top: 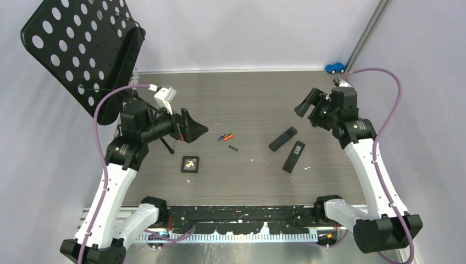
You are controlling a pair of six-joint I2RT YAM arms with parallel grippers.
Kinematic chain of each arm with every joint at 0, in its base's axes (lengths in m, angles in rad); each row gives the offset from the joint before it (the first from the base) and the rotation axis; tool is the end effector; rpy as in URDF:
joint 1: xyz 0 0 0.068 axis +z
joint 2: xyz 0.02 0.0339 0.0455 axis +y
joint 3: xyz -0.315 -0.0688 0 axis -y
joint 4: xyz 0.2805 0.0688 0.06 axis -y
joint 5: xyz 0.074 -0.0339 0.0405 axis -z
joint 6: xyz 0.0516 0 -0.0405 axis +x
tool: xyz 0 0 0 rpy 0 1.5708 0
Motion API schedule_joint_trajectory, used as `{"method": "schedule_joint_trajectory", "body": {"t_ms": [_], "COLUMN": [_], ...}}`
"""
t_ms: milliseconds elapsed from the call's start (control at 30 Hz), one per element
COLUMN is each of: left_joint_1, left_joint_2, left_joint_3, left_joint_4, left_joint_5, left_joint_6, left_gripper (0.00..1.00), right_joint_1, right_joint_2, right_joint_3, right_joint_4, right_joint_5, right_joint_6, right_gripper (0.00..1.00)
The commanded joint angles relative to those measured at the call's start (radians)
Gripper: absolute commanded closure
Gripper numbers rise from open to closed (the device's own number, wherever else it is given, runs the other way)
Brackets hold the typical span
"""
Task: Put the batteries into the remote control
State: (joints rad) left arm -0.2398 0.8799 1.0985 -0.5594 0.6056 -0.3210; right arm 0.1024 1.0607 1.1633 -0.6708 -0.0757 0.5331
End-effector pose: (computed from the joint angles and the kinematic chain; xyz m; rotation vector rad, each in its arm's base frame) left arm 0.1774 -0.0736 0.4368 0.3450 1.9331 -0.9505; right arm 0.2431 0.0289 0.4093 0.4199 2.1304 0.4498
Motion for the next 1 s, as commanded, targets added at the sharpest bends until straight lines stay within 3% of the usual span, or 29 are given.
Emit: {"method": "schedule_joint_trajectory", "body": {"t_ms": [0, 167, 333, 533, 800, 967], "left_joint_1": [0.002, -0.001, -0.035, -0.035, -0.04, -0.097], "left_joint_2": [-0.032, -0.03, -0.029, -0.039, -0.031, -0.051], "left_joint_3": [-0.077, -0.228, -0.306, -0.293, -0.294, -0.265], "left_joint_4": [0.18, 0.418, 0.529, 0.411, 0.411, 0.384], "left_joint_5": [0.059, 0.122, 0.135, 0.054, 0.055, 0.043], "left_joint_6": [-0.093, -0.241, -0.296, -0.22, -0.202, -0.15], "left_gripper": [0.0, 0.0, 0.0, 0.0, 0.0, 0.0], "right_joint_1": [-0.002, 0.068, 0.127, 0.145, 0.214, 0.252], "right_joint_2": [0.009, 0.069, 0.123, 0.192, 0.29, 0.381], "right_joint_3": [-0.05, -0.123, -0.155, -0.223, -0.284, -0.31], "right_joint_4": [-0.02, -0.082, -0.083, -0.047, -0.009, 0.008], "right_joint_5": [0.105, 0.406, 0.497, 0.44, 0.415, 0.43], "right_joint_6": [-0.005, 0.004, 0.066, 0.191, 0.283, 0.336], "right_gripper": [0.13, 0.11, 0.08, 0.08, 0.08, 0.11]}}
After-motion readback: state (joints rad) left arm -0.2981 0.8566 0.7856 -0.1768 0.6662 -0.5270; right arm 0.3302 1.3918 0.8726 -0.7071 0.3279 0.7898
